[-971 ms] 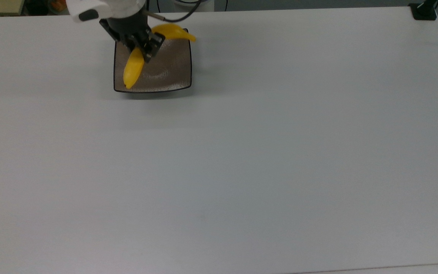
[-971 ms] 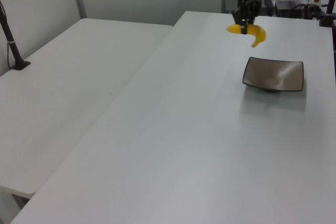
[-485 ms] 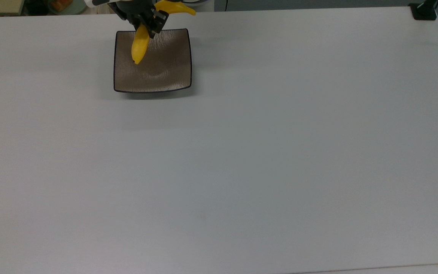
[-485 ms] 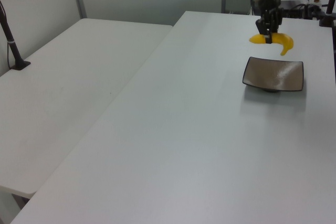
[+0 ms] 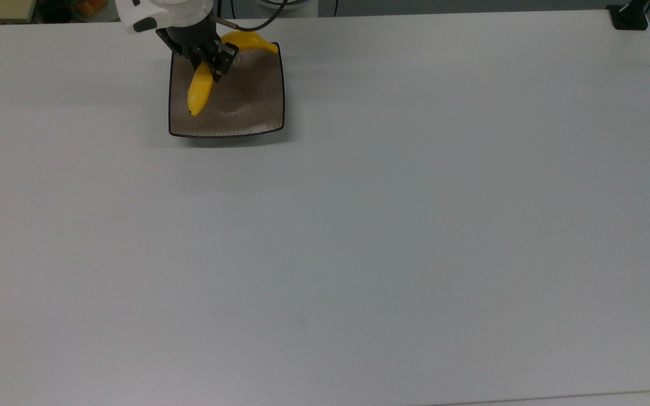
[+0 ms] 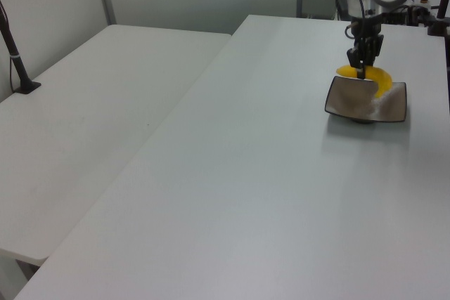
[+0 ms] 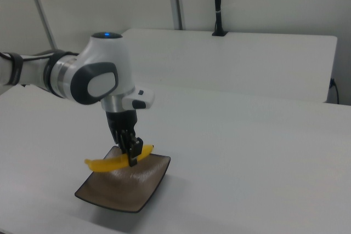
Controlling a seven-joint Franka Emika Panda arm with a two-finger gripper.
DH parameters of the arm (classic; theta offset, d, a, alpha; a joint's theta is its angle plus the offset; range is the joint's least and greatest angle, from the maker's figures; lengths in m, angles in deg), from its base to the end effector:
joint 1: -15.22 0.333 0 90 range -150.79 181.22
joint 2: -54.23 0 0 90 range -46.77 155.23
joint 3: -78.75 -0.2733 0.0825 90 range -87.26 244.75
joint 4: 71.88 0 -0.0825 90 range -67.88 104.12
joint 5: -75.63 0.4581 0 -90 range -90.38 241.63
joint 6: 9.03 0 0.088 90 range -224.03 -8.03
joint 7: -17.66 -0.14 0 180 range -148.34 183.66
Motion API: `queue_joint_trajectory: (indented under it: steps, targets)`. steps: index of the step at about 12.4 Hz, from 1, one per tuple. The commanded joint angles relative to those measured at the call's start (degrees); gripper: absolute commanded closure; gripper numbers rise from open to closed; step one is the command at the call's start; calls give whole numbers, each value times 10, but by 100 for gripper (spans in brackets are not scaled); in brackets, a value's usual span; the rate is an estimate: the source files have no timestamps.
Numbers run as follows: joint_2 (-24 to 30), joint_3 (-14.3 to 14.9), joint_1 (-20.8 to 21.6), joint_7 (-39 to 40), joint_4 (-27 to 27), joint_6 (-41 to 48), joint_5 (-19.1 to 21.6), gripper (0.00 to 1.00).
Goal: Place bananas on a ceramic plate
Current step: 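Lower the banana into the brown plate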
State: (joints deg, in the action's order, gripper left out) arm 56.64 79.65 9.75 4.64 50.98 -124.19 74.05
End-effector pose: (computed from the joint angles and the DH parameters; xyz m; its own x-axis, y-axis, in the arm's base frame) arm 0.5785 -0.0670 0.3010 0.9435 -0.3204 -0.0848 -0.3177 -0.9472 0.0433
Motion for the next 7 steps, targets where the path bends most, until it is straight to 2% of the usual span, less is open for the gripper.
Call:
queue_joint_trajectory:
  steps: [1, 7]
  targets:
    - [22, 10, 0, 40, 50, -39, -7, 100]
    - [11, 17, -4, 46, 70, -81, -7, 100]
